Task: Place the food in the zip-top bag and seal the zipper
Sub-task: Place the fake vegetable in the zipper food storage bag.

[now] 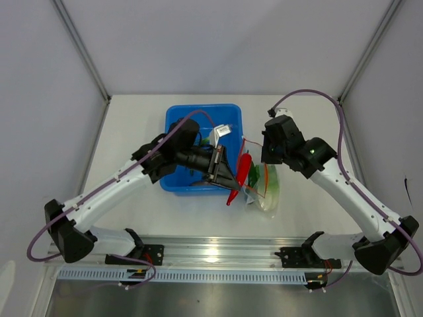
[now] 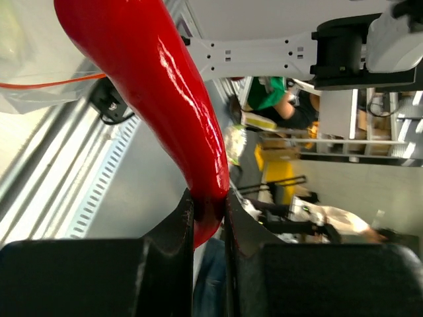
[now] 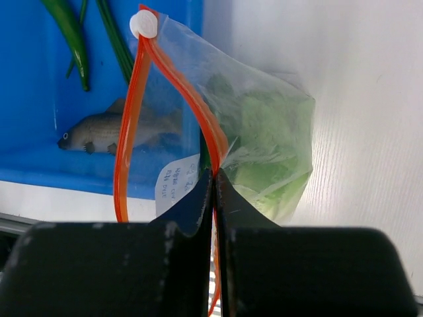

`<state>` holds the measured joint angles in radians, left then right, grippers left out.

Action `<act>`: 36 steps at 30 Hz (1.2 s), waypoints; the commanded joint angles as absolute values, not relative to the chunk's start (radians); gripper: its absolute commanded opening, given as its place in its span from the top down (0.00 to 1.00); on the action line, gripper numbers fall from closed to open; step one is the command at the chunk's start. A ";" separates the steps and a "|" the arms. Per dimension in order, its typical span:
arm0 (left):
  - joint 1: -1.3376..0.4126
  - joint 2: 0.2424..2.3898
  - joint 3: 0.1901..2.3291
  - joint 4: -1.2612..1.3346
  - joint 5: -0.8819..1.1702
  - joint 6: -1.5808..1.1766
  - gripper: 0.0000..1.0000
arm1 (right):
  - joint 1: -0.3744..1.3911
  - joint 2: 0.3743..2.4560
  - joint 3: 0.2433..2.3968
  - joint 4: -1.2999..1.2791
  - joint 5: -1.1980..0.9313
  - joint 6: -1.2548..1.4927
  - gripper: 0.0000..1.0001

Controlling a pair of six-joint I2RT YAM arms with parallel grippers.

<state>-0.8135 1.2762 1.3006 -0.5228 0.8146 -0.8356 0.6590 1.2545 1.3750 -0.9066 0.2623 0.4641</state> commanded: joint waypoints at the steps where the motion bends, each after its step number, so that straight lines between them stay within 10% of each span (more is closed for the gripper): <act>1: -0.819 1.315 1.247 -0.402 0.954 -0.981 0.99 | 0.693 1.255 1.437 -0.877 0.330 0.502 1.00; 15: -0.802 1.497 1.166 -0.074 0.905 -1.258 0.99 | 0.769 1.180 1.451 -0.928 0.390 0.545 1.00; 36: -0.756 1.761 1.511 -0.391 0.583 -0.968 0.99 | 0.775 1.164 1.425 -0.939 0.359 0.558 1.00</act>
<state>-0.7464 1.7370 1.4815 -0.3553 0.6525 -1.0183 0.7670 1.1778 1.4193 -0.9684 0.3542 0.5430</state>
